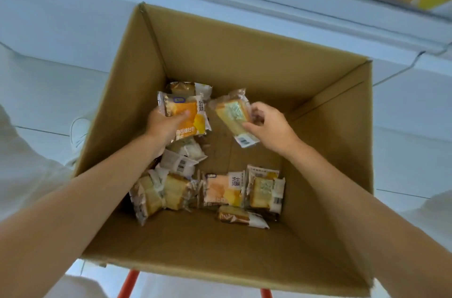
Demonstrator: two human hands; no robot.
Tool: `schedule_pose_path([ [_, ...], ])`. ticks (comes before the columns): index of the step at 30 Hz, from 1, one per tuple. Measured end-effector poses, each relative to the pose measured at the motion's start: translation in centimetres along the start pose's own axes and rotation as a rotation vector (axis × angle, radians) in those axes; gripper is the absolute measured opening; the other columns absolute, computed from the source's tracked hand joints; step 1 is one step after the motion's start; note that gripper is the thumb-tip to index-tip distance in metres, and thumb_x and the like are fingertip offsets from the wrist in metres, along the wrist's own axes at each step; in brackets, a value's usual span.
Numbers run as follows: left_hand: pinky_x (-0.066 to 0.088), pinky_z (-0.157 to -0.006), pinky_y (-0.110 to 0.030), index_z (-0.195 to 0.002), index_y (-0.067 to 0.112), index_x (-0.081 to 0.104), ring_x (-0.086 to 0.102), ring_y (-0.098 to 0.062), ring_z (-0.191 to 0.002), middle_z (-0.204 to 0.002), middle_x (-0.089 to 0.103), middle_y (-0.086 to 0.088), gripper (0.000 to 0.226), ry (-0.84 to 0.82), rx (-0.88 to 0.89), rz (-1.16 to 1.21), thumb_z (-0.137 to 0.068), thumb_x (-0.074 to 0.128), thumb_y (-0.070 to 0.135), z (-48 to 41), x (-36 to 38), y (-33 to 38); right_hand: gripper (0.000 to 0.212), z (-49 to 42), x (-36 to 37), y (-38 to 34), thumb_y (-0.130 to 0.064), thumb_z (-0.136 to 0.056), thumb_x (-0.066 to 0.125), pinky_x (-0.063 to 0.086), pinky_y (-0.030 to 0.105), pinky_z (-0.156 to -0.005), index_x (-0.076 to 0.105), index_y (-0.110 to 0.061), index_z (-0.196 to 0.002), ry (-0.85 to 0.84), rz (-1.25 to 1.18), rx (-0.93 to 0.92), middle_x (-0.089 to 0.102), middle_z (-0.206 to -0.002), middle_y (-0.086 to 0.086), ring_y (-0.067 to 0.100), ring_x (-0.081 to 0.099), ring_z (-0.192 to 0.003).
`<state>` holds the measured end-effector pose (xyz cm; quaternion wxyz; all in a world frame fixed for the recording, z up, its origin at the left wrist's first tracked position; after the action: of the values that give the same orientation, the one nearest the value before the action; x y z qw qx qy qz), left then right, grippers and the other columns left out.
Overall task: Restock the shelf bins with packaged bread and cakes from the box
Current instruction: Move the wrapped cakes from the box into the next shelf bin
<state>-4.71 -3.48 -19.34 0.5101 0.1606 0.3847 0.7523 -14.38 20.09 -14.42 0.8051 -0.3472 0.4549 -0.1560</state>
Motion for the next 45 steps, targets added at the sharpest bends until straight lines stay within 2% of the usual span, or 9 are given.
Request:
schedule_pose_path([
  [4,0.056,-0.084,-0.042,-0.118,0.016,0.063,0.071,-0.024,-0.099,-0.109,0.073,-0.012,0.068,-0.388,-0.158,0.162,-0.073,0.06,0.067,2.9,5.6,3.2,0.033,1.5,-1.5,-7.1,-0.017,-0.087,0.069,0.041,0.025,-0.092,0.06,-0.02,-0.118,0.036,0.161,-0.289,0.062,-0.124,-0.003,0.016,0.054,-0.119],
  [8,0.061,-0.06,-0.037,-0.112,0.008,0.065,0.072,-0.021,-0.07,-0.085,0.074,-0.009,0.026,-0.317,-0.121,0.181,-0.092,0.066,0.025,3.5,6.2,5.7,0.061,1.4,-0.4,-5.5,-0.032,-0.083,0.069,0.013,0.036,-0.121,0.045,-0.031,-0.14,-0.081,-0.065,-0.119,0.019,-0.161,-0.007,0.009,0.009,-0.149],
  [12,0.06,-0.061,-0.035,-0.121,0.008,0.061,0.073,-0.023,-0.078,-0.1,0.073,-0.013,0.028,-0.476,-0.111,0.216,-0.096,0.055,0.02,4.4,6.8,7.0,0.061,1.0,-2.6,-2.9,-0.063,-0.082,0.064,0.042,0.036,-0.105,0.052,-0.029,-0.13,0.025,-0.389,0.174,0.061,-0.129,-0.006,0.008,0.058,-0.115],
  [18,0.06,-0.069,-0.038,-0.127,0.011,0.056,0.071,-0.026,-0.081,-0.098,0.071,-0.014,0.034,-0.404,0.103,0.068,-0.094,0.054,0.016,5.7,6.2,11.2,0.053,2.2,-2.4,-5.1,-0.06,-0.079,0.066,0.033,0.041,-0.112,0.063,-0.026,-0.12,-0.218,-0.604,0.217,0.07,-0.117,-0.009,0.015,0.06,-0.116],
  [23,0.054,-0.093,-0.045,-0.126,0.017,0.058,0.069,-0.026,-0.1,-0.11,0.071,-0.008,0.05,-0.355,0.28,-0.065,-0.086,0.065,0.046,8.9,6.8,15.4,0.039,2.8,-8.3,-7.7,-0.061,-0.083,0.061,0.055,0.04,-0.093,0.069,-0.025,-0.096,0.168,-0.604,0.17,0.076,-0.095,0.0,0.019,0.072,-0.095],
  [25,0.055,-0.084,-0.039,-0.116,0.016,0.06,0.068,-0.019,-0.092,-0.103,0.07,-0.002,0.069,-0.205,0.446,-0.159,-0.076,0.059,0.072,10.4,6.5,18.6,0.034,3.8,-11.3,-9.7,-0.054,-0.089,0.059,0.057,0.038,-0.087,0.07,-0.023,-0.093,0.343,-0.572,0.072,0.075,-0.09,-0.002,0.014,0.072,-0.087],
  [31,0.037,-0.056,-0.027,-0.08,0.008,0.047,0.049,-0.022,-0.063,-0.07,0.05,-0.012,0.047,0.165,0.874,-0.195,-0.091,0.056,0.053,15.4,5.3,28.4,0.035,5.2,-18.5,-16.4,-0.06,-0.083,0.062,0.048,0.018,-0.078,0.058,-0.036,-0.109,0.434,-0.489,-0.106,0.063,-0.096,-0.025,-0.007,0.06,-0.087],
  [39,0.054,-0.061,-0.017,-0.11,0.023,0.063,0.07,-0.002,-0.077,-0.095,0.072,0.007,0.031,-0.225,1.045,-0.224,-0.086,0.07,0.04,16.6,10.1,40.6,0.03,2.2,-31.8,-19.7,-0.045,-0.079,0.075,0.057,0.026,-0.072,0.064,-0.028,-0.1,0.747,-0.456,-0.274,0.07,-0.09,-0.012,0.008,0.069,-0.086],
  [45,0.053,-0.079,-0.023,-0.104,0.018,0.068,0.066,-0.003,-0.088,-0.099,0.069,0.005,0.033,-0.065,1.103,-0.393,-0.085,0.071,0.045,11.0,12.3,49.5,0.046,-4.4,-37.2,-21.6,-0.046,-0.082,0.073,0.042,0.004,-0.068,0.054,-0.014,-0.107,0.895,-0.402,-0.338,0.06,-0.092,-0.012,0.0,0.057,-0.083],
])
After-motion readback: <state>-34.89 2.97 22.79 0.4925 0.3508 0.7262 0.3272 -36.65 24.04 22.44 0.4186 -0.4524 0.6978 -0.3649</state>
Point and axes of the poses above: each hand's wrist, its own z-axis away from the middle knuckle, its own x-axis out of the palm, y = z × x, the point moved 10 cm from there along -z, towards the middle knuckle
